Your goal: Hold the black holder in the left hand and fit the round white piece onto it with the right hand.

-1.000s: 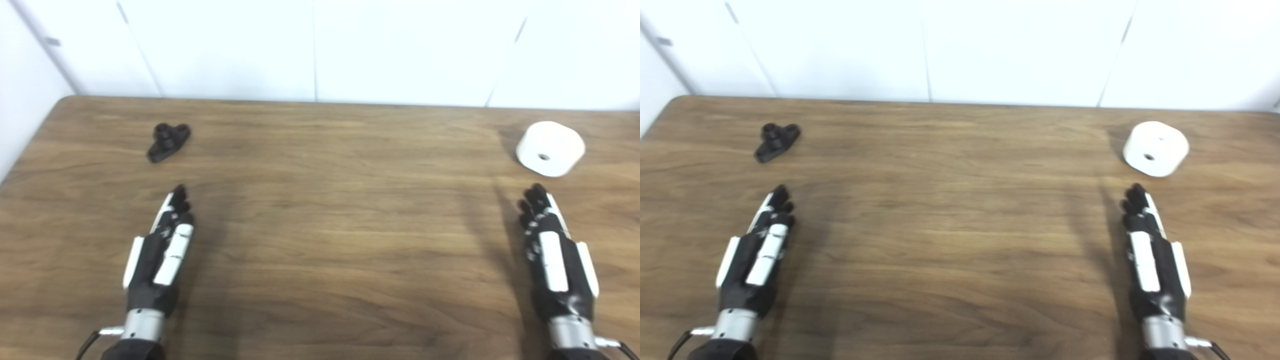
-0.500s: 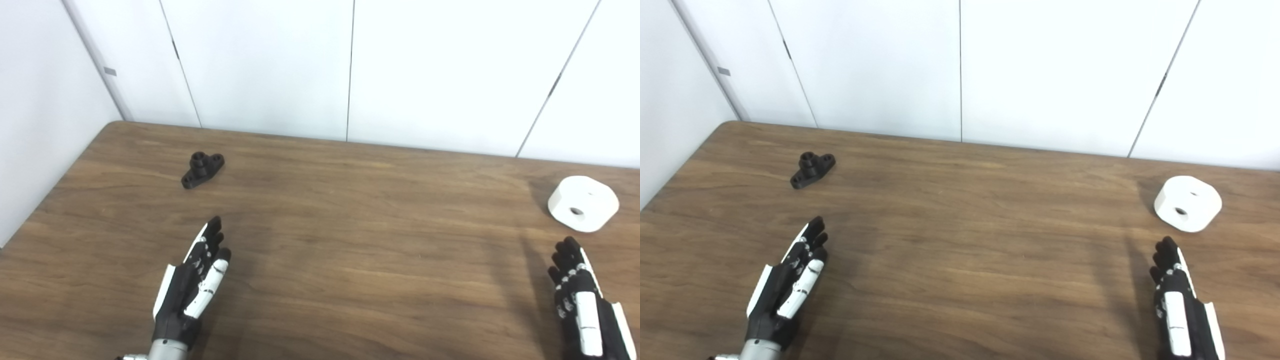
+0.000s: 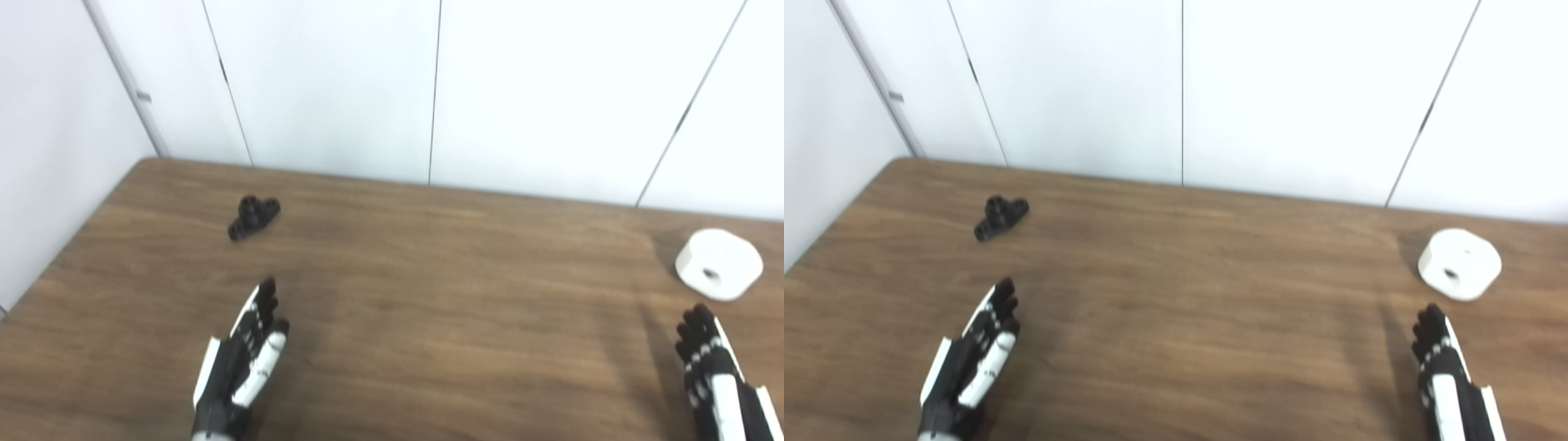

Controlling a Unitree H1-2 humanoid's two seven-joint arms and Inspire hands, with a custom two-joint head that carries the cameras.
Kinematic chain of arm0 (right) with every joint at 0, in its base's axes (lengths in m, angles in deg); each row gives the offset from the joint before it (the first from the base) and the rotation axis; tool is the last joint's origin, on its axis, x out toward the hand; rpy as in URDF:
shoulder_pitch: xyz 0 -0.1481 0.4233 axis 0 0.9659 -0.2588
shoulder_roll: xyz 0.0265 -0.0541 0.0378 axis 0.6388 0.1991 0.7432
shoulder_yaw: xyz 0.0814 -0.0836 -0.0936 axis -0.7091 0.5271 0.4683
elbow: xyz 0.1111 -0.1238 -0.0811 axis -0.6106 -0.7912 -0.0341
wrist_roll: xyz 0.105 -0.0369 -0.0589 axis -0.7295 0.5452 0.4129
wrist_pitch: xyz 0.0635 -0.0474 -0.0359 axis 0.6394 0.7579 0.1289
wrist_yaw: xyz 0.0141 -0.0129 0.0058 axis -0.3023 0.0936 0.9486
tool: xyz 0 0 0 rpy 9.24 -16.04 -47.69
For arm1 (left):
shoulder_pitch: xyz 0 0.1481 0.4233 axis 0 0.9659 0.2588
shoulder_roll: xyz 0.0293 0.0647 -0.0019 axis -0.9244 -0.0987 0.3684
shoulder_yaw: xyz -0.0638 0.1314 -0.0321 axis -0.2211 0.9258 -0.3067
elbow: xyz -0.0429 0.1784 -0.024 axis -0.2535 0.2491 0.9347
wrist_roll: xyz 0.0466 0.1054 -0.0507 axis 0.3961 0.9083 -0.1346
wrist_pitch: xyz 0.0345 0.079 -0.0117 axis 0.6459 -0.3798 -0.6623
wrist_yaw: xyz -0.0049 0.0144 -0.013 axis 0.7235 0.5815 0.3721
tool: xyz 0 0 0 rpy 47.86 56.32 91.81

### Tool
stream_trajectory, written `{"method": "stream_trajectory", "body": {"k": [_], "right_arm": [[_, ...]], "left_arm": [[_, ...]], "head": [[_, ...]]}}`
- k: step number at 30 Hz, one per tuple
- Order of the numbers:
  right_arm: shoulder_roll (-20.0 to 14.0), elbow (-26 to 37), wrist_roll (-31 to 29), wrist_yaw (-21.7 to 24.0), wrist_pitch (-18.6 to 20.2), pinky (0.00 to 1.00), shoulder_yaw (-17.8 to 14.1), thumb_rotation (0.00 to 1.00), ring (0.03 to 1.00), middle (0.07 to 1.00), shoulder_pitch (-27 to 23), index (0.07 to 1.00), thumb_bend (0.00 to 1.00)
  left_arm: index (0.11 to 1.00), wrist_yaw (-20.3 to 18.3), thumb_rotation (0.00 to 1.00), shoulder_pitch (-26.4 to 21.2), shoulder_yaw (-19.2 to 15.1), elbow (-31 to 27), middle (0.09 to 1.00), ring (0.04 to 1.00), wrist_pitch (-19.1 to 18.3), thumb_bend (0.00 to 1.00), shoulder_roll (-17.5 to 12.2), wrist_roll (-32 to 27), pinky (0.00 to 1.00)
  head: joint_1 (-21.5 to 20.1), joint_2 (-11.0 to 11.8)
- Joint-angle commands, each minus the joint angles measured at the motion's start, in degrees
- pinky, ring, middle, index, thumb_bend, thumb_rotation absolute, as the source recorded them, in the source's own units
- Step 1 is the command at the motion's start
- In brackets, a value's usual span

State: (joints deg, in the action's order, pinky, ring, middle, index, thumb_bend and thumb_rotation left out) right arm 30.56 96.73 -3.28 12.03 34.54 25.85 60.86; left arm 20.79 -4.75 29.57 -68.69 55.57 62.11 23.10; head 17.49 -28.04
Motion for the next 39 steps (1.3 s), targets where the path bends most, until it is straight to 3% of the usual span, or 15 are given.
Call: {"method": "stream_trajectory", "body": {"k": [1,6,9,15,20,23,27,32,39], "right_arm": [[-0.6,-2.5,0.8,-0.5,-2.0,1.00,-0.4,0.87,0.946,0.928,2.6,0.911,0.57],[-0.5,-2.7,0.9,-0.3,-2.8,0.97,-0.6,0.86,0.931,0.915,2.6,0.888,0.56],[-0.6,-2.6,0.5,-0.2,-2.8,0.94,-0.8,0.85,0.928,0.912,2.8,0.885,0.56],[-0.3,-2.6,0.2,-0.1,-3.4,0.93,-0.9,0.85,0.914,0.900,3.4,0.868,0.59],[0.1,-2.7,0.6,-0.4,-3.5,0.91,-0.9,0.83,0.908,0.893,3.7,0.863,0.63],[0.2,-2.5,0.4,-0.3,-3.9,0.90,-0.8,0.83,0.903,0.893,3.7,0.864,0.63],[0.2,-2.2,0.9,-0.6,-3.8,0.88,-0.9,0.83,0.892,0.884,3.7,0.859,0.63],[0.2,-1.7,0.9,-0.6,-3.0,0.86,-0.9,0.82,0.890,0.884,3.6,0.857,0.64],[0.1,-2.4,1.2,-0.7,-3.5,0.88,-1.0,0.85,0.887,0.876,3.3,0.844,0.64]], "left_arm": [[0.964,-0.1,0.53,2.1,0.6,0.8,0.982,0.972,0.2,0.43,2.1,0.7,0.98],[0.929,1.7,0.43,2.1,0.2,1.0,0.941,0.931,1.0,0.45,3.1,1.6,0.93],[0.935,2.2,0.38,2.6,0.1,0.6,0.951,0.947,1.4,0.47,3.1,1.7,0.97],[0.922,4.8,0.30,2.6,-0.1,-2.4,0.943,0.947,1.3,0.60,2.4,11.0,0.95],[0.885,7.0,0.18,-0.7,-2.1,-6.0,0.921,0.936,-2.9,0.68,1.3,19.7,0.94],[0.884,6.9,0.17,-3.3,-3.5,-7.9,0.928,0.938,-7.2,0.69,0.0,22.8,0.95],[0.878,6.4,0.21,-6.9,-5.7,-8.0,0.924,0.928,-12.8,0.72,-1.3,23.5,0.90],[0.882,5.3,0.23,-10.4,-7.1,-7.3,0.925,0.945,-15.6,0.73,-3.4,25.0,0.96],[0.885,3.9,0.31,-15.3,-6.9,-5.3,0.936,0.951,-20.1,0.76,-8.2,29.8,0.93]], "head": [[-0.2,0.2],[-0.3,0.3],[-0.6,0.5],[-0.7,0.2],[-0.9,0.0],[-1.0,-0.1],[-1.2,-0.3],[-0.9,-0.6],[-1.0,-0.7]]}}
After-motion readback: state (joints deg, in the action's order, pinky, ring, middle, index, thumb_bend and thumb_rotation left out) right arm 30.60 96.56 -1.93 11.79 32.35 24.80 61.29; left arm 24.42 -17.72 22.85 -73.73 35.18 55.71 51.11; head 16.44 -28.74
